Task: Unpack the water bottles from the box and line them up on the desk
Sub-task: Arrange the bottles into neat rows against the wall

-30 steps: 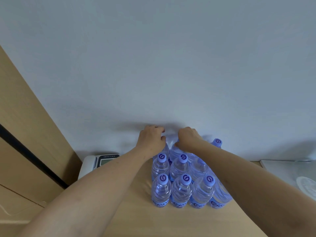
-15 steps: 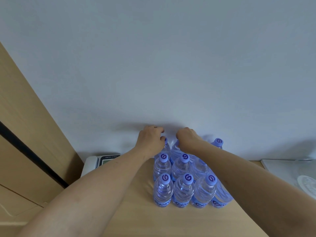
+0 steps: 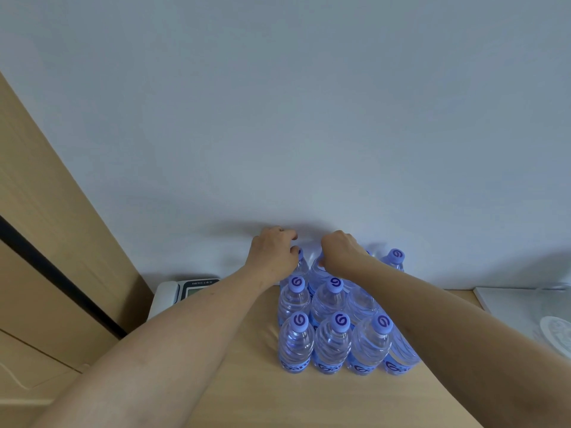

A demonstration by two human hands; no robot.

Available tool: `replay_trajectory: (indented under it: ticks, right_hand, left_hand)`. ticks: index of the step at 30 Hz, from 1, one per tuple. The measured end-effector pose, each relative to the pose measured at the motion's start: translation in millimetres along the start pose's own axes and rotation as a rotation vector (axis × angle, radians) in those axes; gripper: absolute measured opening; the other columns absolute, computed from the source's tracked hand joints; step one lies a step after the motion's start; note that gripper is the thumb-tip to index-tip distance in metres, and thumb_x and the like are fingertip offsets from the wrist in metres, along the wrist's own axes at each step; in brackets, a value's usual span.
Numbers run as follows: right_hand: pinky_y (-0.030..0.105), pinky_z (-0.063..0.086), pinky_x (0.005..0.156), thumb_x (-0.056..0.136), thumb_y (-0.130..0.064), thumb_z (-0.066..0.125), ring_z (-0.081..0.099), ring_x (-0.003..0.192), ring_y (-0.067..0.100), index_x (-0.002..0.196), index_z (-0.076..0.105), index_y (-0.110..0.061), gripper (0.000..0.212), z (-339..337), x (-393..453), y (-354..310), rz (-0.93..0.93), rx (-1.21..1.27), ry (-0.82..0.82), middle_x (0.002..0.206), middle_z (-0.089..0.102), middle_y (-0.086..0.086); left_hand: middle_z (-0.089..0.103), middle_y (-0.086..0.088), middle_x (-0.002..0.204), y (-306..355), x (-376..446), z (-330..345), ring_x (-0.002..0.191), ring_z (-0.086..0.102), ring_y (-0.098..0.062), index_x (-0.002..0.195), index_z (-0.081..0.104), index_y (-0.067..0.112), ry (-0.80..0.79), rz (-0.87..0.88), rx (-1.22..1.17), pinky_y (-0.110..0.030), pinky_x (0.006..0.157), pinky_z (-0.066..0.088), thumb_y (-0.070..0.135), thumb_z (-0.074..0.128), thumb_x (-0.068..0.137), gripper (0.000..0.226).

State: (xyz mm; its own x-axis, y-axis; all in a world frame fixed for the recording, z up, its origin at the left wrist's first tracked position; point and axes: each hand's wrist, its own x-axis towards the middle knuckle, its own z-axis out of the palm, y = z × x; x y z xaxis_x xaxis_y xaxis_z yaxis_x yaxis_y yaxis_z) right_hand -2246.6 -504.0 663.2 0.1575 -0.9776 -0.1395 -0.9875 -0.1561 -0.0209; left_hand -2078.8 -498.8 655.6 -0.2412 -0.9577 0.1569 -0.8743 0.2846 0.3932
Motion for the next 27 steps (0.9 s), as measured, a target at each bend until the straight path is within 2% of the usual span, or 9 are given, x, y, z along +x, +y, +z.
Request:
replay_trajectory:
  ticks: [7, 14, 21, 27]
  right_hand:
    - [0.024, 0.025, 0.042, 0.083, -0.004, 0.06, 0.041, 0.058, 0.022, 0.056, 0.037, -0.01, 0.036, -1, -1, 2, -0.026, -0.015, 0.002, 0.06, 0.039, 0.005]
    - [0.025, 0.025, 0.043, 0.083, -0.008, 0.061, 0.032, 0.051, 0.017, 0.057, 0.035, -0.01, 0.037, -2, 0, 3, -0.034, -0.033, -0.01, 0.06, 0.037, 0.004]
    - [0.025, 0.025, 0.043, 0.079, -0.003, 0.057, 0.031, 0.051, 0.016, 0.059, 0.034, -0.011, 0.032, -8, 1, -3, -0.023, -0.037, -0.032, 0.061, 0.037, 0.004]
    - [0.024, 0.026, 0.042, 0.08, -0.009, 0.065, 0.033, 0.048, 0.016, 0.056, 0.034, -0.012, 0.039, -7, 4, -2, 0.005, -0.015, -0.024, 0.055, 0.037, 0.003]
  left_hand:
    - [0.064, -0.007, 0.113, -2, -1, 0, 0.105, 0.055, -0.028, 0.118, 0.064, 0.016, -0.007, -0.006, 0.001, -0.041, 0.087, 0.05, 0.022, 0.052, 0.091, 0.03]
    - [0.064, -0.006, 0.116, -1, 0, 1, 0.107, 0.056, -0.028, 0.121, 0.063, 0.016, -0.006, -0.001, 0.004, -0.04, 0.087, 0.049, 0.022, 0.052, 0.092, 0.032]
    - [0.063, -0.005, 0.12, -9, 0, 0, 0.112, 0.054, -0.027, 0.123, 0.063, 0.018, -0.001, -0.025, 0.001, -0.039, 0.091, 0.048, 0.025, 0.053, 0.092, 0.033]
    - [0.063, -0.005, 0.123, -15, 1, -2, 0.113, 0.055, -0.028, 0.124, 0.062, 0.017, 0.003, -0.022, 0.003, -0.04, 0.092, 0.048, 0.026, 0.054, 0.093, 0.033]
